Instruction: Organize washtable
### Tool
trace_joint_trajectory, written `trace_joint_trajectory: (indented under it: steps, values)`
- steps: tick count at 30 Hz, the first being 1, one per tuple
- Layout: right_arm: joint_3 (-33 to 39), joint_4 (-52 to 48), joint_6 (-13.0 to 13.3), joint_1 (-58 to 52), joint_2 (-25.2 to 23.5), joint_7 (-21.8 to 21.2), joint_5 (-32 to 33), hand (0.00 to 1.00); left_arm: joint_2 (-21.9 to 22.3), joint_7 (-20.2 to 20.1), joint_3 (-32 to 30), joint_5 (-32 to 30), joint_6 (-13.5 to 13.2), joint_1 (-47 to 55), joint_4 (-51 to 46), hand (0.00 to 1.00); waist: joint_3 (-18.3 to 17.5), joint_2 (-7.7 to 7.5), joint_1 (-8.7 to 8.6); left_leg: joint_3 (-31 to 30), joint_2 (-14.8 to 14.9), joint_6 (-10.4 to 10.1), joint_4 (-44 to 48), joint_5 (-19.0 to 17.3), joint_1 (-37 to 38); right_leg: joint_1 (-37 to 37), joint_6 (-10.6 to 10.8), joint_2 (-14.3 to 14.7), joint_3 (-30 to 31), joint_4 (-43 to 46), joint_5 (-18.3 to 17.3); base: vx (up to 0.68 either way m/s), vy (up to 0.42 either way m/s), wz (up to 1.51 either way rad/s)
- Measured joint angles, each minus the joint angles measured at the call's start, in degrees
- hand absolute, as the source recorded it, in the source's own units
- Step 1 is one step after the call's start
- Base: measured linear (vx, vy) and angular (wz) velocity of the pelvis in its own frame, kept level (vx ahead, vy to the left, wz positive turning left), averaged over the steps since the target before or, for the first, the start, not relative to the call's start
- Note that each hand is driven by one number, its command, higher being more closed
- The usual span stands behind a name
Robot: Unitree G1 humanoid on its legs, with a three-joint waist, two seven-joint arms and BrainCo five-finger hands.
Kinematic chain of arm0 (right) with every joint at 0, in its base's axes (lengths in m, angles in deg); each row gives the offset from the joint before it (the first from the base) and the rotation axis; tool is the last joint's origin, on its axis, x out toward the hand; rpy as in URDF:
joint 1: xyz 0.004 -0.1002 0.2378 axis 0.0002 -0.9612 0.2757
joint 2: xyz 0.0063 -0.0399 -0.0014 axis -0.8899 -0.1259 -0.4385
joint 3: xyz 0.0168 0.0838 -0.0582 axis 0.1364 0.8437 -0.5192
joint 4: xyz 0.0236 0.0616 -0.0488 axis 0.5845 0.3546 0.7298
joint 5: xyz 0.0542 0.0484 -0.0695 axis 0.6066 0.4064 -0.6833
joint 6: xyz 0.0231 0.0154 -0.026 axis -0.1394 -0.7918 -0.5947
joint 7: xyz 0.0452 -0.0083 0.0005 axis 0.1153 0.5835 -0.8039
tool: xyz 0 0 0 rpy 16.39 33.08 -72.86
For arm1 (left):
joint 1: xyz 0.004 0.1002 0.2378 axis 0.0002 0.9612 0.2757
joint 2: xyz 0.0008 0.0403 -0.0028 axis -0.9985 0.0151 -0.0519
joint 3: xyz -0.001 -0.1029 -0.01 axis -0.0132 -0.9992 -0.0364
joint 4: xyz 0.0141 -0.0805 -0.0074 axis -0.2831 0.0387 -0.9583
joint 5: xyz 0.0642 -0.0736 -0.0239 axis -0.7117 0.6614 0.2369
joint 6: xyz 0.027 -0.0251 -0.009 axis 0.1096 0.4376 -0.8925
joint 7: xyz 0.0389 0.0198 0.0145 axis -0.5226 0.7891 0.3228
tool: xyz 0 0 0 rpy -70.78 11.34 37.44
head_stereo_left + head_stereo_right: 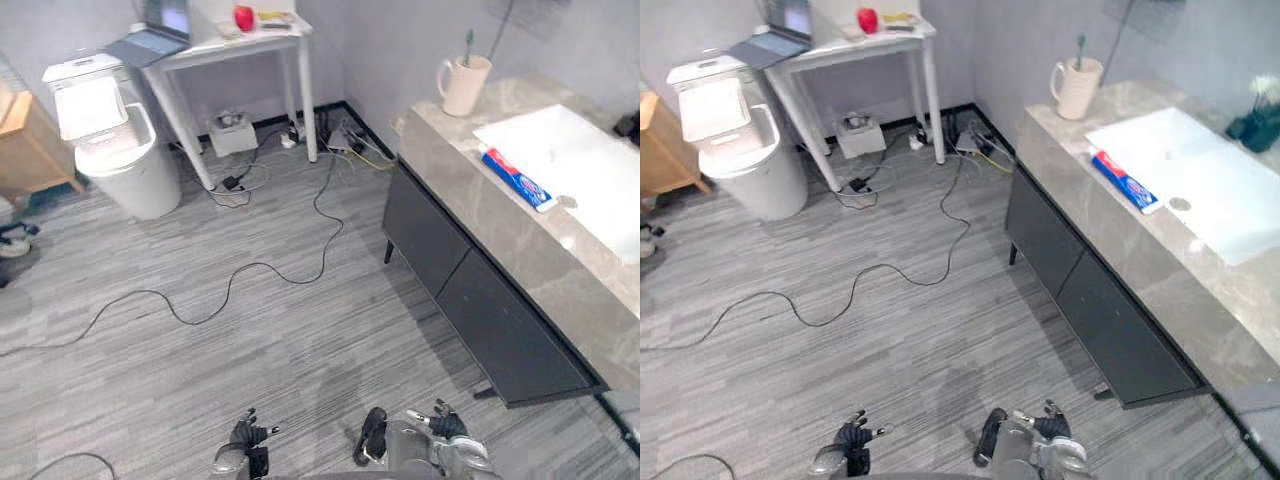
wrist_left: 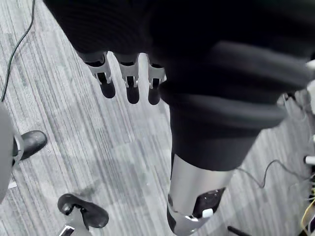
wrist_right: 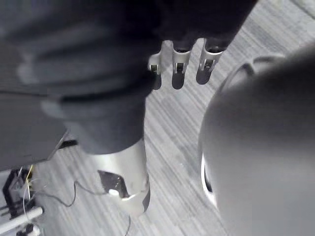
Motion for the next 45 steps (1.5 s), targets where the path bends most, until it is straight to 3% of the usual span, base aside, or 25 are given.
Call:
trace_joint_trajectory:
  steps: [2,5,8,10,11,12,13,15,16,17,19,22,26,28,29,30,32,34,37,39,41,42,43,44,45]
  values:
    - [-0.91,0.01,0.09,-0.15,0.31,0.06,0.57,0.0,1.21,-0.54,-2.15,0.06,-0.34,0.14,-1.18,0.0,-0.15,0.33,0.46,-5.13,5.13,0.22,16.9,-0.35,-6.25,3.19,-1.14,4.02,3.02,-2.08,-0.71,0.24,-0.209,-0.83]
    - [-1.26,0.11,-0.04,0.02,0.05,0.04,1.57,0.0,1.31,-0.57,-2.17,0.11,-0.28,0.0,-1.89,0.0,-0.26,0.21,0.77,-7.03,5.13,0.62,17.59,-0.86,-10.27,5.84,-1.22,6.27,7.75,-4.25,-0.76,0.2,-0.068,-1.03]
    - [-1.21,0.23,-0.42,-0.61,-0.14,0.08,1.92,0.0,1.74,-0.55,-2.02,0.16,-0.69,-0.3,-3.06,0.0,-0.39,-0.93,1.79,-10.15,1.51,2.27,4.8,-1.86,-14.22,7.69,-0.89,6.47,13.75,-5.89,-0.73,0.23,0.012,-1.03]
    - [-1.2,0.31,-0.72,-0.65,0.04,0.09,1.83,0.0,2.12,-0.52,-1.99,0.18,-0.77,-0.5,-3.22,0.0,-0.67,-0.78,2.59,-18.62,-3.34,1.79,-7.84,-1.51,-16.14,8.69,0.42,6.24,19.68,-6.35,-1.3,0.24,0.133,-1.19]
    - [-1.21,0.36,-0.71,-0.67,0.11,0.09,1.79,0.0,2.2,-0.52,-1.98,0.18,-0.82,-0.54,-3.21,0.0,-0.72,-0.7,2.94,-20.51,-4.36,1.25,-10.78,-1.09,-16.08,8.97,0.83,6.11,21.03,-6.34,-1.54,0.24,0.185,-1.31]
    - [-1.24,0.98,-0.65,-1.08,0.27,0.08,1.77,0.0,2.18,-0.5,-1.33,0.16,-0.83,-0.49,-3.0,0.0,-0.93,-0.54,3.0,-23.75,-6.05,0.93,-15.91,0.18,-15.48,9.35,1.95,5.74,23.46,-5.94,-2.29,0.25,0.214,-1.23]
    - [-1.2,1.27,-0.7,-1.34,0.69,0.08,1.64,0.0,2.19,-0.52,-0.37,0.15,-0.83,-0.35,-2.5,0.0,-1.55,0.11,3.05,-23.93,-6.41,2.7,-17.75,1.51,-15.44,9.49,3.16,5.73,25.91,-4.29,-4.03,0.27,0.238,-1.13]
    - [-0.76,0.84,-0.68,-2.45,0.74,0.05,1.71,0.0,2.33,-0.57,-0.33,0.15,-0.71,0.1,-2.04,0.0,-2.76,1.19,2.97,-22.7,-6.5,2.9,-17.11,5.19,-13.61,9.03,5.51,5.33,29.13,1.14,-8.09,0.33,0.309,-1.07]
    - [-0.75,0.69,-0.7,-3.26,0.1,-0.12,1.55,0.0,2.11,-0.55,-0.34,0.14,-0.59,0.28,-1.63,0.0,-3.93,-0.62,3.01,-18.97,-7.73,3.99,-17.13,3.43,-11.75,7.7,8.39,3.0,29.93,6.29,-10.2,0.34,0.334,-1.13]
    - [-0.82,0.77,-0.73,-3.31,-0.27,-0.18,1.29,0.0,1.76,-0.49,-0.31,0.16,-0.6,0.34,-1.14,0.0,-4.33,-1.31,3.3,-17.09,-8.34,4.17,-17.75,2.82,-10.91,5.96,9.15,1.98,29.98,9.99,-10.64,0.33,0.381,-1.06]
    - [-0.01,0.65,-0.67,-3.03,-1.46,-0.69,1.07,0.0,0.36,-0.5,-0.08,0.15,-0.52,0.43,-0.33,0.0,-4.29,-2.55,2.94,-12.42,-10.07,5.59,-20.58,1.66,-5.26,-0.76,12.77,-1.87,26.15,24.72,-9.25,0.3,0.335,-0.96]
    - [1.0,0.68,-0.59,-3.09,-1.35,-1.09,1.07,0.0,-0.14,-0.49,-0.02,0.15,-0.18,0.58,0.77,0.0,-4.25,-2.24,2.82,-10.56,-10.29,5.93,-24.88,1.46,0.59,-2.97,10.21,-5.53,17.55,31.25,-10.77,0.19,0.185,-0.48]
    - [0.97,1.26,-0.62,-1.72,-0.74,-1.29,0.41,0.0,-0.75,-0.56,0.71,0.14,0.22,0.2,1.82,0.0,-4.15,-2.0,1.48,-9.03,-10.23,5.73,-29.62,1.56,3.36,-6.05,8.98,-5.99,10.06,20.68,-10.89,0.2,0.025,-0.11]
    - [1.42,2.43,-0.52,-1.13,-0.72,-1.34,0.11,0.0,-0.96,-0.66,1.66,0.03,0.38,0.07,2.71,0.0,-3.96,-1.88,1.48,-8.83,-11.03,3.99,-29.32,0.63,4.6,-4.83,3.99,-4.7,9.51,10.18,-3.46,0.27,-0.08,-0.22]
    - [1.31,2.47,-0.56,-0.66,-0.16,-1.29,-0.14,0.0,-0.55,-0.78,1.64,0.02,0.39,0.08,2.86,0.0,-3.6,-0.63,1.47,-8.7,-10.24,3.81,-29.1,0.61,5.16,-3.91,3.73,-3.85,9.29,9.53,-3.28,0.26,-0.087,-0.21]
    - [1.3,2.45,-0.6,-0.56,0.46,-1.32,-0.2,0.0,0.4,-1.08,1.04,-0.04,0.38,0.1,2.71,0.0,-3.34,0.39,1.26,-8.47,-9.17,3.55,-26.31,0.67,4.78,-2.22,3.98,-3.14,9.27,7.4,-3.49,0.23,-0.115,-0.14]
    - [1.29,2.23,-0.62,-0.76,0.63,-1.27,-0.37,0.0,1.27,-1.41,-1.18,-0.04,0.34,0.16,1.78,0.0,-3.12,0.51,1.34,-8.87,-6.23,2.08,-14.95,-0.14,0.59,0.45,3.88,-2.11,9.51,4.24,-3.43,0.22,-0.169,-0.09]
    - [0.85,2.1,-0.73,-1.34,0.92,-1.22,-0.61,0.0,2.11,-1.69,-3.92,0.02,0.16,0.89,-0.85,0.0,-3.1,0.85,2.18,-10.47,-0.8,1.18,2.56,0.06,-5.37,4.55,2.96,0.88,10.63,0.9,-3.61,0.2,-0.125,-0.33]
    - [0.83,2.29,-0.74,-1.4,0.39,-1.23,-0.49,0.0,2.21,-1.78,-4.45,0.03,-0.1,1.17,-2.14,0.0,-3.08,0.23,2.87,-11.41,1.14,2.1,6.06,-1.18,-7.56,7.42,2.38,2.78,14.28,-1.45,-3.81,0.19,-0.032,-0.72]
    - [0.85,2.58,-0.87,-1.34,0.16,-1.22,-0.32,0.0,2.19,-1.76,-4.38,0.05,-0.24,1.15,-2.21,0.0,-3.22,-0.47,3.05,-12.58,-0.35,2.34,0.07,-2.93,-8.96,7.85,2.95,2.46,17.29,-2.81,-3.34,0.2,0.078,-0.73]
    - [0.91,2.97,-0.92,-1.25,0.09,-1.18,0.07,0.0,1.99,-1.73,-4.34,0.05,-0.38,1.11,-2.18,0.0,-3.21,-0.78,3.03,-17.83,-3.76,2.26,-9.69,-2.91,-9.9,8.22,3.93,1.2,19.99,-3.69,-2.74,0.19,0.181,-0.84]
    - [0.88,3.25,-0.88,-1.25,0.16,-1.19,0.05,0.0,1.95,-1.68,-4.24,0.07,-0.46,1.07,-2.09,0.0,-3.31,-0.78,3.02,-22.15,-6.32,1.33,-17.5,-1.44,-9.86,8.3,5.19,0.44,22.09,-4.12,-2.41,0.1,0.142,-0.69]
    - [0.9,3.47,-0.83,-1.4,0.39,-1.18,0.05,0.0,2.0,-1.68,-4.16,0.1,-0.54,1.11,-1.99,0.0,-3.46,-0.38,3.04,-24.21,-7.01,0.85,-20.98,1.43,-9.7,8.24,5.92,0.34,22.91,-4.22,-2.43,0.22,0.292,-0.85]
    - [0.96,4.02,-0.9,-1.39,0.45,-1.1,0.11,0.0,2.04,-1.65,-4.11,0.19,-0.65,0.99,-1.5,0.0,-3.74,-0.42,3.18,-23.57,-8.06,1.46,-21.62,4.21,-8.42,8.76,7.65,-0.35,24.79,-4.73,-2.31,0.18,0.244,-0.67]
    - [0.91,3.86,-0.78,-1.58,-0.02,-1.14,0.06,0.0,1.26,-1.59,-3.9,0.24,-0.62,0.97,-1.01,0.0,-3.98,-1.48,2.94,-22.17,-9.27,1.86,-22.6,3.98,-7.21,9.5,8.38,-1.61,25.62,-5.97,-1.94,0.2,0.295,-0.59]
